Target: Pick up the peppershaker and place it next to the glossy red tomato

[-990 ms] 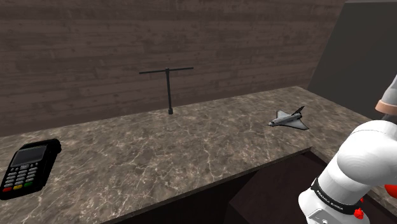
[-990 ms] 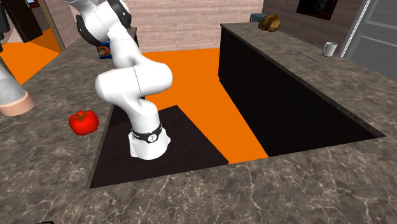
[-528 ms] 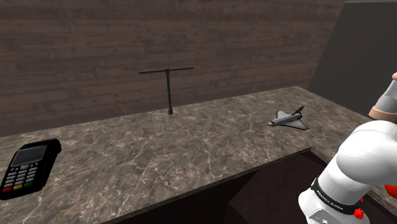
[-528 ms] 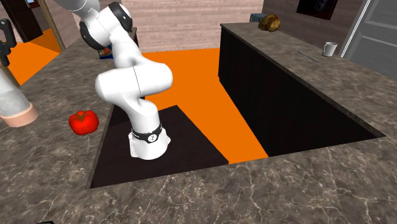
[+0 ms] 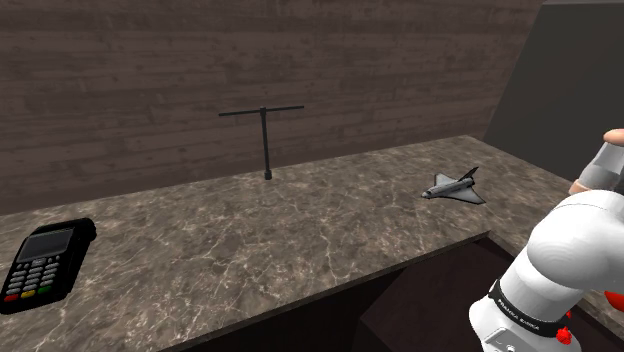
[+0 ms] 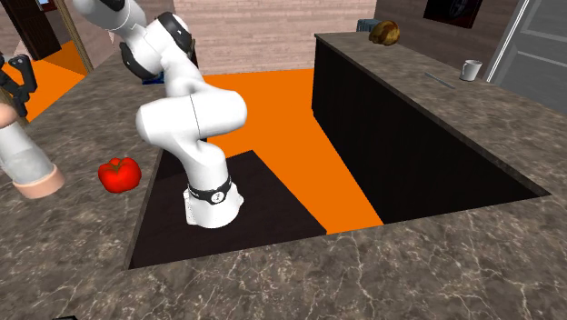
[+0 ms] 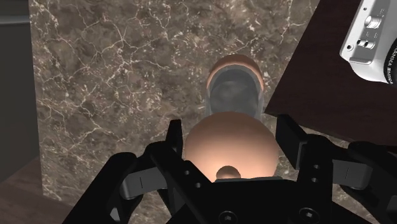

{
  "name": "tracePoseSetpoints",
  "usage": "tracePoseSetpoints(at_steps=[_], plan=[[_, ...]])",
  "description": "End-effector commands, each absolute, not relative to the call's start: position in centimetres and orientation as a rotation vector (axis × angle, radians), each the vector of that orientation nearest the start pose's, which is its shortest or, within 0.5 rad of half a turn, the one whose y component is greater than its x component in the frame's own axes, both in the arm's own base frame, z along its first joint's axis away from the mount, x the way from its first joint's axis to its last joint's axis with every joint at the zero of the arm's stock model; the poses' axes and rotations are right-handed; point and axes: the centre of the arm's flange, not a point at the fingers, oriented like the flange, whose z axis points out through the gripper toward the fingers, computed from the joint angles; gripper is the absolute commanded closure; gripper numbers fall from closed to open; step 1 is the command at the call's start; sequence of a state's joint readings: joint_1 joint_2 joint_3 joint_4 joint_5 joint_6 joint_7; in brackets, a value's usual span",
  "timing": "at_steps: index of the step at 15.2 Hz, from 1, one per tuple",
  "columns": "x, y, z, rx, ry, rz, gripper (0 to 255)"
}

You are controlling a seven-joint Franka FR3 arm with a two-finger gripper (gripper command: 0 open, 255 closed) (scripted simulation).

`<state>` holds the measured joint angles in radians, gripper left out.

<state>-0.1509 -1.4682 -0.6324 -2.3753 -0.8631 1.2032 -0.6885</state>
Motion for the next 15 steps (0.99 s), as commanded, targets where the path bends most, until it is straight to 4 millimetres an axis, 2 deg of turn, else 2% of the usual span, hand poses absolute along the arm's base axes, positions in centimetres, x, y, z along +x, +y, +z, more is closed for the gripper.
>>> tracePoseSetpoints(at_steps=[1,15], plan=[[-2.6,-30.2,56.7,-3.316,0.005,-0.060,255],[-2.6,-30.2,49.3,-3.316,0.005,-0.060,255]])
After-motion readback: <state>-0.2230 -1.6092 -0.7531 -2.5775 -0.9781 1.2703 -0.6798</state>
